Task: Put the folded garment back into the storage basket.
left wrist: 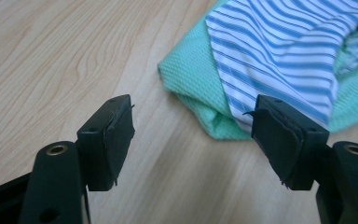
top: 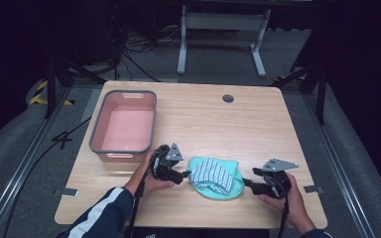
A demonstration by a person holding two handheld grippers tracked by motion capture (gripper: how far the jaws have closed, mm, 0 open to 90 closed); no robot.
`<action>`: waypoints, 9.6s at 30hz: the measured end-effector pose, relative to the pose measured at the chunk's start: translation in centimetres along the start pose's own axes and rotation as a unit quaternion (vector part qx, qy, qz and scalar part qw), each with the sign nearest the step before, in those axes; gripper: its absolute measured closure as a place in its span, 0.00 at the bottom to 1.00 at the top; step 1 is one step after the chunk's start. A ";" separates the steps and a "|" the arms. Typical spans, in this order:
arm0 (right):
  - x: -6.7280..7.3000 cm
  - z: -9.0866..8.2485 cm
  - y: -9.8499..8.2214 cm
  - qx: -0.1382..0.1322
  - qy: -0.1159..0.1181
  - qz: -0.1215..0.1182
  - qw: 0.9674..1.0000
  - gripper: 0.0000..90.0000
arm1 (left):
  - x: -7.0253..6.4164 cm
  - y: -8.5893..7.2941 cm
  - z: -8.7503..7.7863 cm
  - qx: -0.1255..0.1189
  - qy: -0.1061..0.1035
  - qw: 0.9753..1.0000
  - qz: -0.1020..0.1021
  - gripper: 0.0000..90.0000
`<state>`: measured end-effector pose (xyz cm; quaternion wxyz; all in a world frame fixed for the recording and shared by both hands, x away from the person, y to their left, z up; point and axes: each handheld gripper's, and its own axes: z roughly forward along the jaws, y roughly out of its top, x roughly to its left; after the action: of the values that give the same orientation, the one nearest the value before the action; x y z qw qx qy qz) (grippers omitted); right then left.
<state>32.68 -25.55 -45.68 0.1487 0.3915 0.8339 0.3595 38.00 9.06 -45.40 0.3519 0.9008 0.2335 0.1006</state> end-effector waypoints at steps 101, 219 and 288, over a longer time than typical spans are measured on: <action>5.9 1.6 19.6 -0.056 0.054 -0.097 0.992 0.91 | 5.7 4.4 -12.4 -0.033 0.062 0.997 -0.032 0.89; 9.9 8.4 22.4 -0.005 0.026 -0.183 0.983 0.45 | 4.5 -1.2 -16.0 -0.083 0.174 0.979 -0.060 0.33; -0.8 0.5 2.4 0.028 -0.068 -0.105 0.992 0.32 | -1.1 -5.5 -4.6 0.025 0.048 0.998 0.011 0.20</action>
<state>34.81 -24.83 -44.34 0.2312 0.3298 0.8677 0.2913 33.56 14.79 -45.80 0.3167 0.9059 0.2426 0.1423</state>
